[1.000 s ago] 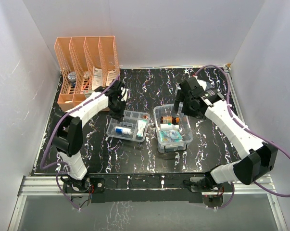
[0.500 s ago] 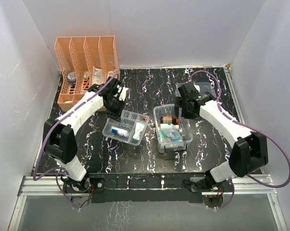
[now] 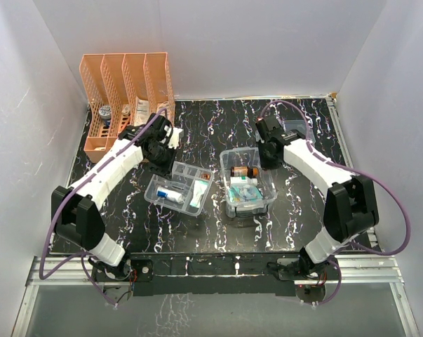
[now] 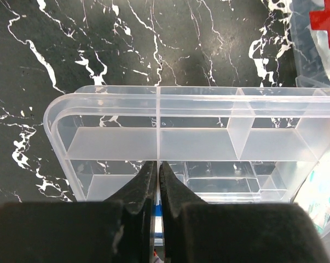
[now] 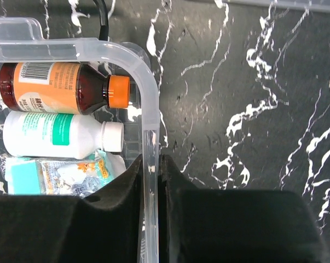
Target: Organize the medicine kit
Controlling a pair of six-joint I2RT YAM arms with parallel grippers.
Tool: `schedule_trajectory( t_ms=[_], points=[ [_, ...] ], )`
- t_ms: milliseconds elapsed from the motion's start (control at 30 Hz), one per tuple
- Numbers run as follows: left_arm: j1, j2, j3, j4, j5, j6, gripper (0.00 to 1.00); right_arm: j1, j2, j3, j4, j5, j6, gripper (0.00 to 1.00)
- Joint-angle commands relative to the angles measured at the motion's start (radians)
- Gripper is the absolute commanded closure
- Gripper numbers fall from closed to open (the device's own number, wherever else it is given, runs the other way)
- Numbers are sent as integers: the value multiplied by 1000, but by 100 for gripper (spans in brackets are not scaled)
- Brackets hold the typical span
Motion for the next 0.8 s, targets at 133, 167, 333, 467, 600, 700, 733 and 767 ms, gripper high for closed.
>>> schedule_trajectory(
  t_ms=[133,167,333,467,600,700,733,767],
  points=[
    [11,-87,-39,-33,-4,-41,100,-3,100,137,36,-24,-185,100],
    [13,-91,-44,-32,-4,-42,100,-4,105,144,35,-31,-204,100],
    [24,-111,-53,-31,-5,-37,100,-4,123,160,69,-89,-335,100],
    [34,-130,-63,-36,-4,-31,100,-3,135,168,115,-180,-448,100],
    [42,-142,-72,-39,-6,-31,100,-3,125,149,215,-284,-542,100],
    [47,-146,-72,-41,-6,-28,100,-3,142,161,244,-325,-609,100],
    [49,-147,-71,-43,-6,-27,100,-3,152,173,240,-336,-631,100],
    [50,-147,-70,-44,-6,-26,100,-3,156,185,229,-354,-659,100]
  ],
)
